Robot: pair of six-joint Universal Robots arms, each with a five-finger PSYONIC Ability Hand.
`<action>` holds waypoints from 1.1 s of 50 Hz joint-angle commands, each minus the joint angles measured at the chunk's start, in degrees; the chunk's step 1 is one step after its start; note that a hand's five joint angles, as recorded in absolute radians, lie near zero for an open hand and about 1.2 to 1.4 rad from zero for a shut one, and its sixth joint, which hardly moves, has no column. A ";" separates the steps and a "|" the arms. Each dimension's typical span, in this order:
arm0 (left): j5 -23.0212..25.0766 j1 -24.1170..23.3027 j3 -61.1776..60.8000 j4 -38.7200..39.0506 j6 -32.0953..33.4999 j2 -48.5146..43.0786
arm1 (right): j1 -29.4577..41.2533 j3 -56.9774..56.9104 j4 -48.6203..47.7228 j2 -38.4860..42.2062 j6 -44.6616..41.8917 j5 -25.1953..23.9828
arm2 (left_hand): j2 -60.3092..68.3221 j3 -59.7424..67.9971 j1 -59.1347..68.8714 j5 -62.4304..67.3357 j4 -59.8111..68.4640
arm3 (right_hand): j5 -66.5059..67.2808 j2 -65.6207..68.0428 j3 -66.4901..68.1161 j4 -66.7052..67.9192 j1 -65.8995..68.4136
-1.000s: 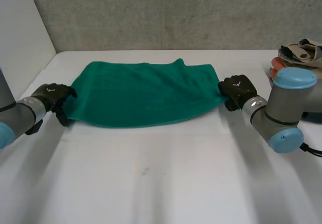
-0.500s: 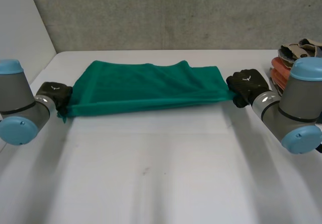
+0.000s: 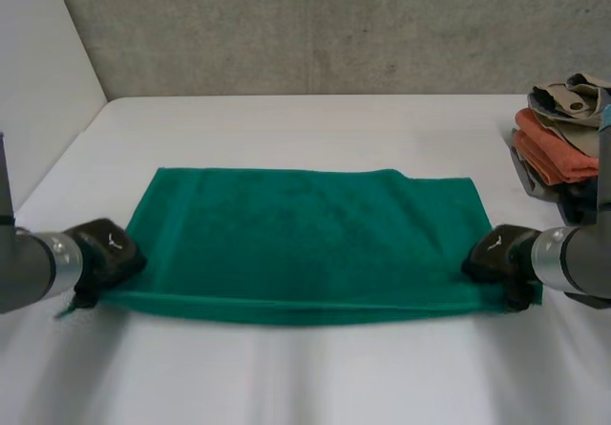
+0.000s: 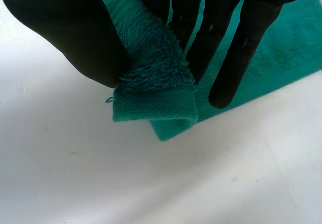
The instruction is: Fold the laundry.
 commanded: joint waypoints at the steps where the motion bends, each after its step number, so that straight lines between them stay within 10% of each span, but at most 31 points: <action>1: -0.11 -1.86 11.72 9.40 -4.35 -8.07 | 0.72 -6.53 -6.68 4.82 9.41 1.10 | 11.47 11.80 12.98 13.50 11.32 | 11.93 12.55 12.12 11.69 15.04; 12: -0.64 -2.83 43.89 26.62 -9.35 -21.18 | 3.36 -30.34 -25.91 13.00 22.50 7.08 | 11.47 11.80 12.98 13.50 11.32 | 11.93 12.55 12.12 11.69 15.04; 25: -4.50 -2.48 49.19 50.81 -39.07 -13.44 | 5.38 -29.48 -69.61 6.67 38.51 7.70 | 11.47 11.80 12.98 13.50 11.32 | 11.93 12.55 12.12 11.69 15.04; 55: 8.85 -0.02 3.77 39.24 -22.29 -9.95 | 6.18 -20.18 -29.04 15.92 24.54 9.19 | 11.47 11.80 12.98 13.50 11.32 | 11.93 12.55 12.12 11.69 15.04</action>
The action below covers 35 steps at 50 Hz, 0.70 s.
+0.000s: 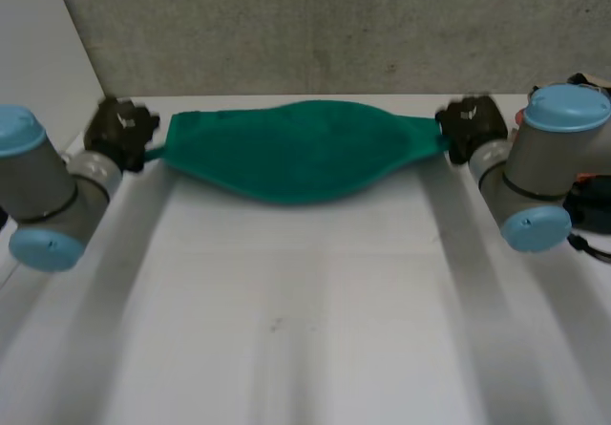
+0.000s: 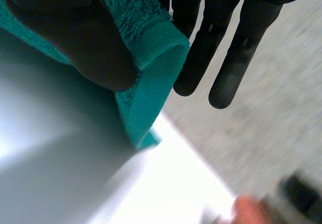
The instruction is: Fold the laundry.
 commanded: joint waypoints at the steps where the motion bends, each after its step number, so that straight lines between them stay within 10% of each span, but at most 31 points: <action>1: 4.57 1.71 -14.36 -10.63 5.81 8.94 | -1.56 8.41 16.08 -4.46 -3.26 1.53 | 11.29 11.52 12.99 13.50 11.10 | 11.36 12.56 12.11 11.62 15.03; 14: 6.59 7.16 -25.44 -57.13 27.51 27.50 | -8.59 33.11 35.43 -25.55 -27.85 -3.03 | 11.29 11.52 12.99 13.50 11.10 | 11.36 12.56 12.11 11.62 15.03; 23: 8.26 3.57 -13.50 -48.72 22.96 21.63 | -8.50 26.10 29.02 -19.42 -21.56 -3.57 | 11.29 11.52 12.99 13.50 11.10 | 11.36 12.56 12.11 11.62 15.03; 35: -1.67 -2.76 11.54 -37.72 10.65 2.65 | -6.92 9.22 21.81 -6.41 -8.27 -1.46 | 11.29 11.52 12.99 13.50 11.10 | 11.36 12.56 12.11 11.62 15.03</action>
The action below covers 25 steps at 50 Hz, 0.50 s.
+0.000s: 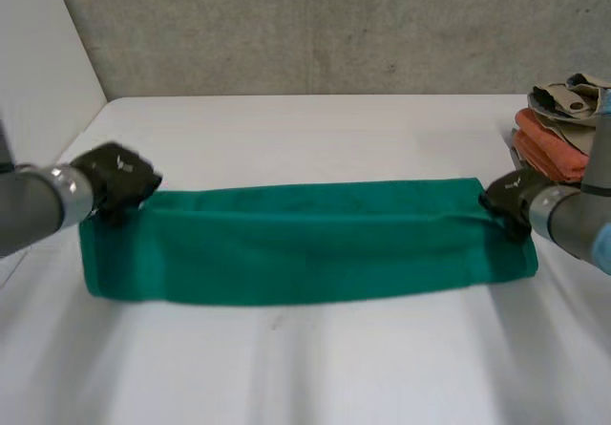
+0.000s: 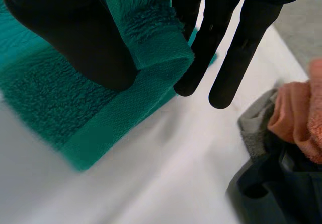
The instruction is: Fold the laundry.
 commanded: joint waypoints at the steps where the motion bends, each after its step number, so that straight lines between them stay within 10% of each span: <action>1: -5.63 -3.72 15.39 5.11 -5.86 -12.03 | 1.52 -9.77 -5.67 7.25 6.40 0.72 | 11.29 11.52 12.98 13.50 11.07 | 11.36 12.55 12.10 11.61 15.03; 15: -11.17 -7.23 33.42 8.45 -8.84 -28.03 | 4.24 -24.36 -15.70 20.87 5.97 4.84 | 11.29 11.52 12.98 13.50 11.07 | 9.50 10.69 10.25 9.76 13.18; 17: -10.91 -7.59 33.95 9.16 -9.11 -28.83 | 4.42 -25.25 -15.96 21.67 5.88 5.73 | 11.29 11.52 12.98 13.50 11.07 | -29.33 -28.14 -28.59 -29.08 -25.66; 18: -10.99 -7.67 34.13 9.42 -9.20 -29.27 | 4.50 -25.77 -16.23 22.11 5.79 6.25 | 5.64 5.88 7.34 7.86 5.43 | -48.52 -47.33 -47.78 -48.27 -44.85; 20: -11.17 -8.20 34.13 9.77 -8.85 -29.71 | 5.12 -26.92 -18.42 23.08 5.44 7.92 | -54.42 -54.18 -52.72 -52.20 -54.63 | -58.64 -57.45 -57.90 -58.39 -54.97; 25: -11.17 -8.99 33.78 11.44 -9.81 -28.13 | 5.12 -26.57 -24.48 22.82 5.88 10.56 | -58.71 -58.48 -57.02 -56.50 -58.93 | -58.64 -57.45 -57.90 -58.39 -54.97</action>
